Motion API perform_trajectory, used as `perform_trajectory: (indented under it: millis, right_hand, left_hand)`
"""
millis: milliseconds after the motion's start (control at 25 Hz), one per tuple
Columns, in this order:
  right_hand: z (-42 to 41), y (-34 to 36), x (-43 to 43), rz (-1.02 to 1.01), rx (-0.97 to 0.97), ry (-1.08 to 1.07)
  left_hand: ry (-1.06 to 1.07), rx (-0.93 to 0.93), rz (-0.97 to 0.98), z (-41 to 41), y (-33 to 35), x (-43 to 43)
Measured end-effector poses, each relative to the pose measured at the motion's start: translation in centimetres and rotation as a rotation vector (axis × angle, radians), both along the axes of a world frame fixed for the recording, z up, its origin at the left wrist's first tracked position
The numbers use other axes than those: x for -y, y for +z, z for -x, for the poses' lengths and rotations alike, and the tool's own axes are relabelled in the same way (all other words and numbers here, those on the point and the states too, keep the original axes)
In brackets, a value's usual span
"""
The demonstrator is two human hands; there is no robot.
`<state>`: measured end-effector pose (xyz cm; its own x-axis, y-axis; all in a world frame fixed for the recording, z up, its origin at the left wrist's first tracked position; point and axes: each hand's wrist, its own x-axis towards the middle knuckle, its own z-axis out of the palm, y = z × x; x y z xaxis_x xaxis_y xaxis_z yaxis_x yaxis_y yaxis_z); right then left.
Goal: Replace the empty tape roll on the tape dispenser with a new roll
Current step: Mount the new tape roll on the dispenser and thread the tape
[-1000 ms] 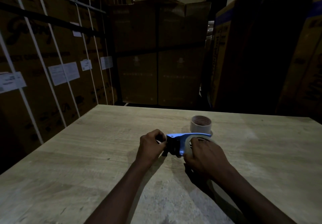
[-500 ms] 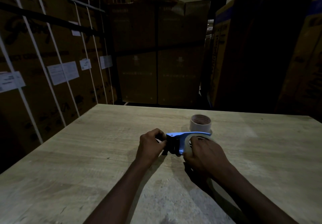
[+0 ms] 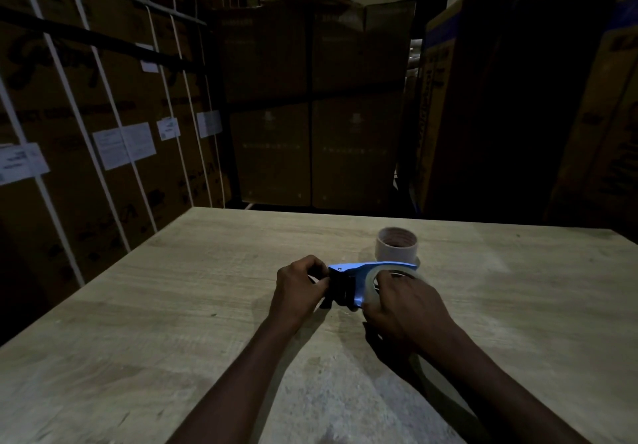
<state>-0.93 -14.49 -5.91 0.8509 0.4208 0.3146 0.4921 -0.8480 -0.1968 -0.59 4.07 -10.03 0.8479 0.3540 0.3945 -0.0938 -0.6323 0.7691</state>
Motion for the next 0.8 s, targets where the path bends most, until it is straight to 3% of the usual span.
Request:
perform_trajectory:
  millis: [360, 800]
  right_hand:
    - [-0.4, -0.6, 0.0, 0.018, 0.038, 0.006]
    - [-0.2, 1.3, 0.3, 0.121, -0.011, -0.023]
  left_hand:
    - [-0.003, 0.040, 0.006, 0.1, 0.5, 0.4]
    - [-0.035, -0.058, -0.021, 0.2, 0.6, 0.3]
